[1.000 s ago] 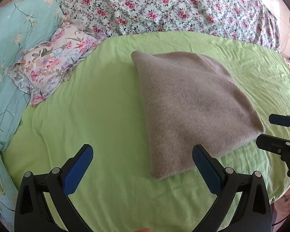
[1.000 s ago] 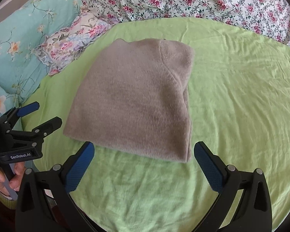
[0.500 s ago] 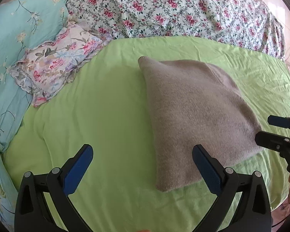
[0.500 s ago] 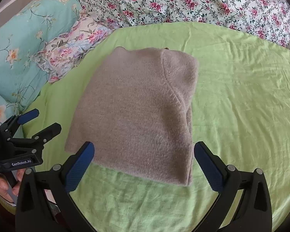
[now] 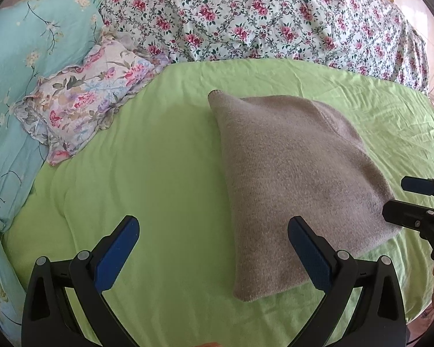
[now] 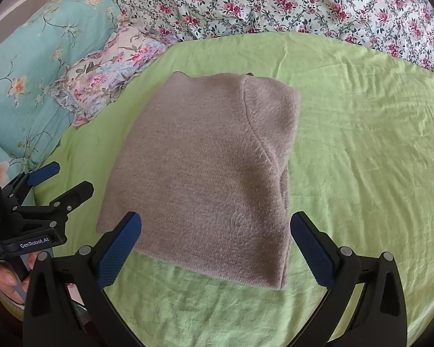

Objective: Fold small clothes

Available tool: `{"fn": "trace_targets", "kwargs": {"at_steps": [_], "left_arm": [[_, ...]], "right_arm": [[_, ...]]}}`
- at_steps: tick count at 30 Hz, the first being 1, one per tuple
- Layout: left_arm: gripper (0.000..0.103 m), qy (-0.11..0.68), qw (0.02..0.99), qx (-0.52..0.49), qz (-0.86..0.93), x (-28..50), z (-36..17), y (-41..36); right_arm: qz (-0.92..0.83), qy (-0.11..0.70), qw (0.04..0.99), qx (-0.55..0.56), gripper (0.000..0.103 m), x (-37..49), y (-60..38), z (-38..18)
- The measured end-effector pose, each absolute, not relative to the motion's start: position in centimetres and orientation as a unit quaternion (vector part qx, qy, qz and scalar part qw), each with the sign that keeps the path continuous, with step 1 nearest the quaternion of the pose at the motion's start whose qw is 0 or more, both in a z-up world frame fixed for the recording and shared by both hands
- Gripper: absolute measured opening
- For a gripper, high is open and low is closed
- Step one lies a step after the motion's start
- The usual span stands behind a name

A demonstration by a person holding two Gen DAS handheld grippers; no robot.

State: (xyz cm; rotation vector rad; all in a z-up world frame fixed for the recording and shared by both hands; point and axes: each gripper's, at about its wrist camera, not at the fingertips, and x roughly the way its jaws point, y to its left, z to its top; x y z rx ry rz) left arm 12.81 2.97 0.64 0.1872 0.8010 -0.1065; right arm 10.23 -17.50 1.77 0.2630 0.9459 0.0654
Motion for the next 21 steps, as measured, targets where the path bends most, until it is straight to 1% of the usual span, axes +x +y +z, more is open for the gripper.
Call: {"fn": "trace_targets", "kwargs": {"at_steps": [21], "left_arm": [[0.103, 0.391, 0.914, 0.094, -0.048, 13.29, 0.15, 2.19]], "right_arm": [[0.031, 0.452, 0.882, 0.132, 0.103, 10.74, -18.12, 1.36]]}}
